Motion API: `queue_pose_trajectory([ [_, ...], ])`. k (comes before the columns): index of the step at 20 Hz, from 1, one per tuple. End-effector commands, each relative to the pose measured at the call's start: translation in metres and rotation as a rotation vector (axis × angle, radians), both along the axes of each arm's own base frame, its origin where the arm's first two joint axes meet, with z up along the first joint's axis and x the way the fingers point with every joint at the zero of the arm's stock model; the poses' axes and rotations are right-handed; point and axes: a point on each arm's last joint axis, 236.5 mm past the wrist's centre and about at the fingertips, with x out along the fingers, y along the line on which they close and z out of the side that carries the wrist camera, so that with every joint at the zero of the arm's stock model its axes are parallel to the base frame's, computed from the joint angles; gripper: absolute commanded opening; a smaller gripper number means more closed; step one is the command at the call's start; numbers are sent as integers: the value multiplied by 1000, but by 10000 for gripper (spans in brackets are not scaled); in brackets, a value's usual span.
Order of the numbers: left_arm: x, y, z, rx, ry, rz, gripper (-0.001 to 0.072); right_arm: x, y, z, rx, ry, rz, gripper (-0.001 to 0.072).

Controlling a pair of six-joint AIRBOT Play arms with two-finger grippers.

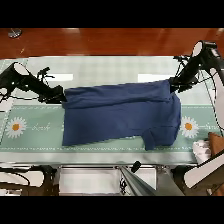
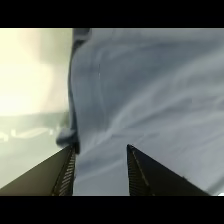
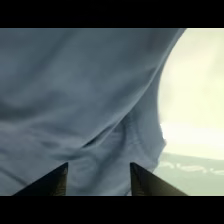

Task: Fold the shirts.

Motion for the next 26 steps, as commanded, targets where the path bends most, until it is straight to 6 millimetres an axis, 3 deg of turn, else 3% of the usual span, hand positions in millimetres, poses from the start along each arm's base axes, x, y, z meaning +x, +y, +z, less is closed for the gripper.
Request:
queue_pose_trajectory([
  [1,-53,20,1,54,152,-142,401,-28,-10,13,21,68,-18,462],
  [3,-77,24,1,29,147,-87,420,-54,-18,14,50,62,-62,497],
  [4,-90,22,0,-3,129,-52,505,-72,-16,9,107,62,-86,497],
  [6,-127,17,-6,-71,133,-9,605,-105,-8,-3,221,52,-135,498],
  [8,-161,10,-9,-144,148,12,605,-128,-6,-14,279,27,-189,497],
  [11,-186,-7,-13,-254,148,57,605,-143,-10,-19,281,-5,-222,494],
  [15,-202,-27,-26,-300,169,55,604,-135,-5,-13,306,-48,-234,494],
  [20,-176,-56,-42,-304,103,170,571,-132,2,-10,336,-56,-241,494],
  [22,-163,-64,-53,-272,94,230,326,-132,2,-10,336,-59,-233,494],
  [23,-161,-70,-53,-279,92,234,117,-134,1,-10,333,-53,-229,494],
  [24,-161,-75,-52,-287,93,229,35,-137,1,-10,335,-44,-217,494],
  [26,-163,-76,-51,-294,95,212,35,-149,0,-15,341,-41,-219,494],
])
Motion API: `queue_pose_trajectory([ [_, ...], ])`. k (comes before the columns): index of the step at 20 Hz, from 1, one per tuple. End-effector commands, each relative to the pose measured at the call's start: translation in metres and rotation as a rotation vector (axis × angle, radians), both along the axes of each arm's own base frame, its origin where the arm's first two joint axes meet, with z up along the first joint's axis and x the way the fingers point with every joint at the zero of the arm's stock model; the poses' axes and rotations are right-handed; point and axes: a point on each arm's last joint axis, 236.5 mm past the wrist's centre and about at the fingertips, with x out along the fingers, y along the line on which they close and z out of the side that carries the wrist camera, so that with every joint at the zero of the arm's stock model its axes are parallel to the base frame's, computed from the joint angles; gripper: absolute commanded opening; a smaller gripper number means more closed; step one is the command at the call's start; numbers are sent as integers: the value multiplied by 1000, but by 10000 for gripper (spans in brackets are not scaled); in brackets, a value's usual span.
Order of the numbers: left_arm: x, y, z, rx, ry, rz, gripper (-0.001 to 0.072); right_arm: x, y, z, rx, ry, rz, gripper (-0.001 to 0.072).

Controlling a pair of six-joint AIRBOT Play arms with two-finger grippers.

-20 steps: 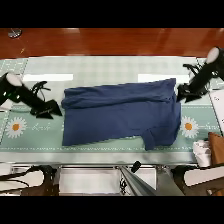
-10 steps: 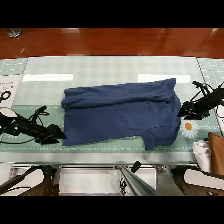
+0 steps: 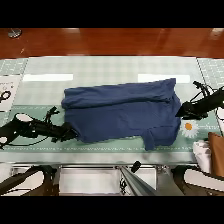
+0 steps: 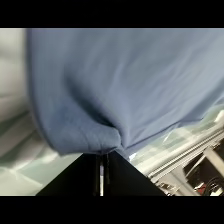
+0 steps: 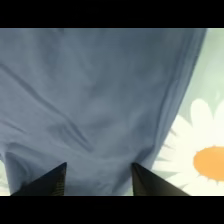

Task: Fold the shirts.

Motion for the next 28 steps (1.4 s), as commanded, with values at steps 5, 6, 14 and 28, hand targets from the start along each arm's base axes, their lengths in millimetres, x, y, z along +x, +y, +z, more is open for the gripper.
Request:
queue_pose_trajectory([
  [5,4,-3,-2,-6,-19,6,35,-59,-15,-18,47,-15,-168,575],
  [6,4,-3,-2,-6,-25,0,35,-62,-12,-20,81,-23,-225,577],
  [14,4,-3,-2,-7,-31,-5,35,-65,20,-56,57,-33,-234,420],
  [28,149,13,118,65,-510,-36,35,128,4,107,16,-713,-331,20],
])
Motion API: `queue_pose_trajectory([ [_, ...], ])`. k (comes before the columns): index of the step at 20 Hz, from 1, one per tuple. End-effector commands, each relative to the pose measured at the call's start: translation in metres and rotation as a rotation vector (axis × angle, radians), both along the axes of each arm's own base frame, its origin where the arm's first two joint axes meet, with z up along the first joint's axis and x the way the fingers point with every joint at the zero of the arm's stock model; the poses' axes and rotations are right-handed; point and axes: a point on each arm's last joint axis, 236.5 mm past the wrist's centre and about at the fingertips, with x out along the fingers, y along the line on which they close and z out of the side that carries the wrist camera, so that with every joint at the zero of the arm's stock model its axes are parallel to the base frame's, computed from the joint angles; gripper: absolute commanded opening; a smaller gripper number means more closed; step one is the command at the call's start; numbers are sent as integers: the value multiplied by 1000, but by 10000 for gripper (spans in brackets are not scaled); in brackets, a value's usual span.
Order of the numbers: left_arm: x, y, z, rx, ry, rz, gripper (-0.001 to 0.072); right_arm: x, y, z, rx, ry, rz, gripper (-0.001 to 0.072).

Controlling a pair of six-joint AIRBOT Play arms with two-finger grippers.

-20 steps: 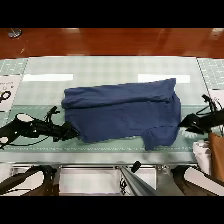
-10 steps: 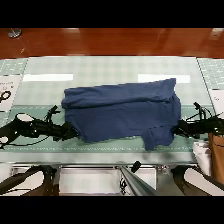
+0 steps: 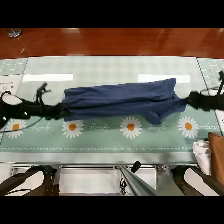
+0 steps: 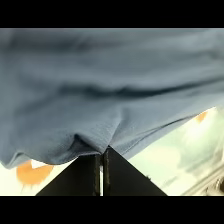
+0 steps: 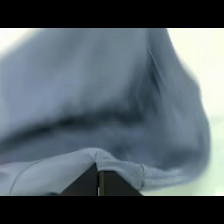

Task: Fold the shirts.

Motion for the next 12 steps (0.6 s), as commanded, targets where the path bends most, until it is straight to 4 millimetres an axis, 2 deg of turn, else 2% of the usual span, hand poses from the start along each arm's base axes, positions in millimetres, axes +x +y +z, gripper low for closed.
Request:
queue_pose_trajectory([
  [1,50,2,43,31,-168,25,35,56,9,29,-34,-132,4,20],
  [4,79,7,44,51,-204,71,35,99,12,11,-17,-125,-44,20],
  [8,103,10,20,45,-147,79,35,144,16,-9,1,-103,-36,20],
  [10,115,12,7,43,-120,78,35,157,15,-19,19,-86,-50,20],
  [12,118,10,-11,34,-73,67,35,158,16,-35,26,-53,-47,21],
])
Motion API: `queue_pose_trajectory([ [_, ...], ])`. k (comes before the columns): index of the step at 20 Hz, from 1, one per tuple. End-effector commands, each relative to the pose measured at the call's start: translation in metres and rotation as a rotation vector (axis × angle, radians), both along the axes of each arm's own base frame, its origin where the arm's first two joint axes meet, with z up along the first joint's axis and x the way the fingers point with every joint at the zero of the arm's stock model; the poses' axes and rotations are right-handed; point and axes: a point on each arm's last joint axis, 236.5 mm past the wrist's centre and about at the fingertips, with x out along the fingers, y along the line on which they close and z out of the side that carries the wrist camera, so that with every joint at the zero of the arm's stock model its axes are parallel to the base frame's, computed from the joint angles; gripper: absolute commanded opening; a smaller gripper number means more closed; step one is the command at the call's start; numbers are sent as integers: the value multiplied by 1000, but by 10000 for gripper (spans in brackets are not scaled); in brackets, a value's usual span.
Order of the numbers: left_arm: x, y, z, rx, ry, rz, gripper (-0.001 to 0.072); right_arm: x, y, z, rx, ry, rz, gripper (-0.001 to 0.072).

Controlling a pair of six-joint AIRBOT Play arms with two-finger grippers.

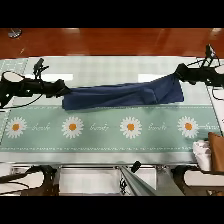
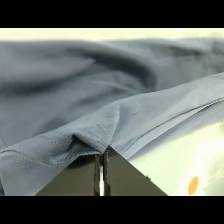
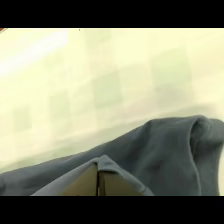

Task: Fold the shirts.

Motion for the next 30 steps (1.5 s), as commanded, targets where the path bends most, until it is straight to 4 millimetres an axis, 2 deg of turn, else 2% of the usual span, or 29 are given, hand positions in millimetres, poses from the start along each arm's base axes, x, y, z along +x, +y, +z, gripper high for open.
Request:
queue_pose_trajectory([
  [1,8,-1,-31,-15,78,-8,37,11,4,-27,23,54,1,21],
  [2,3,-3,-41,-26,115,-20,54,7,4,-36,19,77,13,34],
  [3,-4,-6,-49,-39,154,-37,146,4,4,-43,6,97,27,171],
  [4,-11,-8,-54,-52,185,-53,271,1,3,-45,-8,106,37,335],
  [5,-17,-9,-56,-65,211,-68,392,-1,-3,-44,-26,109,42,463],
  [6,-22,-6,-55,-69,229,-78,403,-6,-12,-42,-56,117,50,503],
  [8,-31,7,-48,-94,258,-80,403,-22,-43,-36,-153,144,60,537],
  [10,-34,21,-34,-111,252,-63,402,-45,-71,-36,-157,213,33,610],
  [13,-28,41,-1,-93,163,-17,402,-75,-83,-45,18,299,22,611],
  [15,-26,45,23,-73,95,-11,402,-84,-76,-50,144,327,39,611],
  [19,-29,41,63,-42,-12,-22,402,-84,-50,-73,230,382,82,611],
  [23,-33,28,92,-54,-71,-34,401,-66,-8,-93,265,384,122,610],
  [25,-35,20,99,-60,-91,-49,401,-51,11,-95,255,343,138,593],
  [26,-36,16,101,-59,-95,-59,401,-44,17,-94,236,316,140,477],
  [28,-38,9,101,-61,-93,-76,400,-35,25,-91,216,287,137,99],
  [29,-38,6,101,-63,-90,-81,378,-32,29,-86,227,274,138,22],
  [30,-39,2,101,-68,-89,-90,299,-30,30,-77,228,254,139,21],
])
